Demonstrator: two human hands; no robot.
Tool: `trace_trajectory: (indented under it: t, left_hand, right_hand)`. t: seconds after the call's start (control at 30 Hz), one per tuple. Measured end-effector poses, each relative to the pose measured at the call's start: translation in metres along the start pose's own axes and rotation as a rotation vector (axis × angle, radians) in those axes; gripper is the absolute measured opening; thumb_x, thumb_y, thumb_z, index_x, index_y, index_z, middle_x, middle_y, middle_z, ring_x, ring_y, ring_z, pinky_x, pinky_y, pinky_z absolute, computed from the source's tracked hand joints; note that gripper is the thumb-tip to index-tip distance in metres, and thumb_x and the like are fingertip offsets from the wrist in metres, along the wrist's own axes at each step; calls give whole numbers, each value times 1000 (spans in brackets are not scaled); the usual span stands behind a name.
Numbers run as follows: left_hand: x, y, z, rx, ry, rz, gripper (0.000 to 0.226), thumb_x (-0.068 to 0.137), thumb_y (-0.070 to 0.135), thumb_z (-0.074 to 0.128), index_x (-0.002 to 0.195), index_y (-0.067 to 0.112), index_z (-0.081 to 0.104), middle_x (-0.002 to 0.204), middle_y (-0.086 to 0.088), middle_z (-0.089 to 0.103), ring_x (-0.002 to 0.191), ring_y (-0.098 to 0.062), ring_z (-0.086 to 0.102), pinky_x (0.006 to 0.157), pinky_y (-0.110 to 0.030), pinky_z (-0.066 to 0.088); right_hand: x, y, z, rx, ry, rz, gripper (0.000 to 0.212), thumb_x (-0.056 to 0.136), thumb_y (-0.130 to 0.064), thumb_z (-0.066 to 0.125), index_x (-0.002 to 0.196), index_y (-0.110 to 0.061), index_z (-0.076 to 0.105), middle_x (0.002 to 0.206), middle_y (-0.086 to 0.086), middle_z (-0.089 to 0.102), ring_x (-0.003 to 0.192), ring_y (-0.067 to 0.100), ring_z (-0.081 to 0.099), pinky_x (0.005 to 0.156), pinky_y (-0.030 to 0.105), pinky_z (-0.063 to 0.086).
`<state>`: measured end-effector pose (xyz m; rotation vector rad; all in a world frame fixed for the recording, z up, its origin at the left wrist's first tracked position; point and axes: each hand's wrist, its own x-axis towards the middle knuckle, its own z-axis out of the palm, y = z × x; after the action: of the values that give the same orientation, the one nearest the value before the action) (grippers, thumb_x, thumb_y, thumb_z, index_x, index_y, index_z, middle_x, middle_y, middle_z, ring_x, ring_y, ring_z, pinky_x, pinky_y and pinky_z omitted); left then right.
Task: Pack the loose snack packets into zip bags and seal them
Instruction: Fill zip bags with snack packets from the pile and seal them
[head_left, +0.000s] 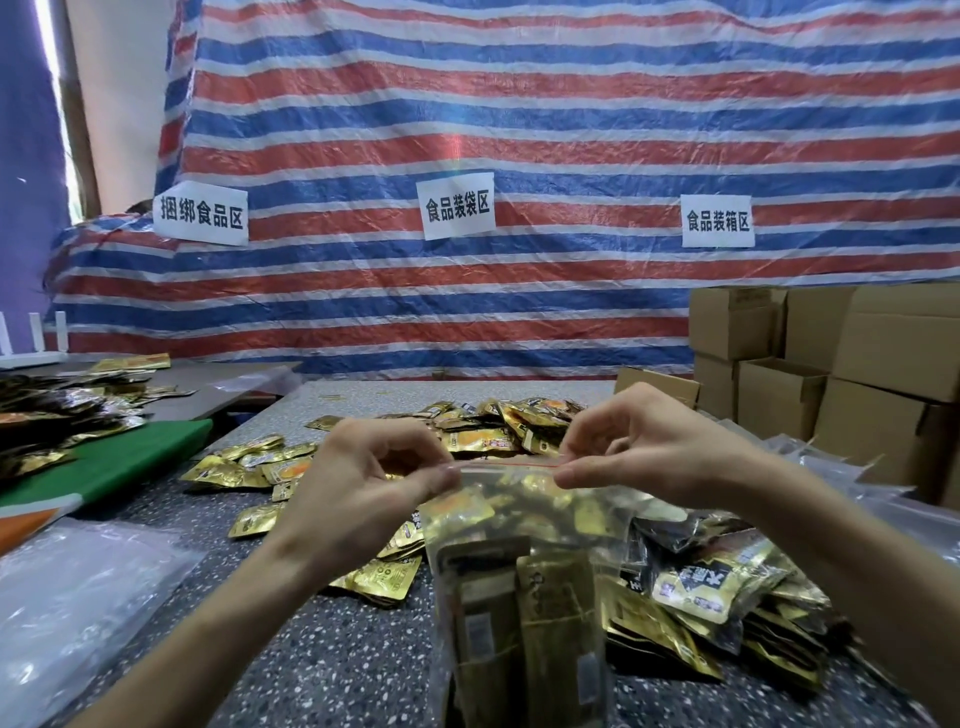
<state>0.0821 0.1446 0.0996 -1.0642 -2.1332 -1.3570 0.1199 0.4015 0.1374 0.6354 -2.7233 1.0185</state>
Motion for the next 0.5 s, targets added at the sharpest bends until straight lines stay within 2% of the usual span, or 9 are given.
trace_trajectory:
  t: [0.1,0.23,0.37,0.43,0.5]
  left_hand:
    - [1,-4,1,-45,8,-18,14,81,6,76,71,16,75,69,2,71,68,-14,66,63,-31,54]
    - [4,-11,1,-102,12,-64,12,81,7,77,71,14,76,72,-8,71,73,-29,67,70,-50,53]
    - [-1,-31,-21,-150,71,-163,1,74,16,75,73,16,74,74,-8,70,70,-17,64,68,-37,51]
    - [-8,-45,-40,-164,91,-214,9,70,23,73,74,16,74,76,-9,71,72,-19,66,73,-37,50]
    - [-10,-52,-46,-158,43,-244,9,72,23,73,77,17,74,81,-8,73,78,-19,69,76,-35,51]
  right_hand:
    - [-9,9,-6,6,17,19,8,84,-22,78,81,-14,77,79,0,73,69,3,62,67,18,50]
    - [-17,21,-17,-48,39,64,9,86,-22,76,83,-14,76,83,4,73,74,8,64,69,21,51]
    - [-45,51,-38,-155,71,187,9,88,-17,71,80,-13,71,80,4,68,75,10,62,77,33,54]
    - [-67,71,-47,-147,150,257,8,86,-12,72,79,-9,72,80,7,69,77,10,65,81,40,57]
    - [-78,81,-45,-118,220,293,4,82,-12,75,81,-9,73,83,5,73,80,12,68,80,40,58]
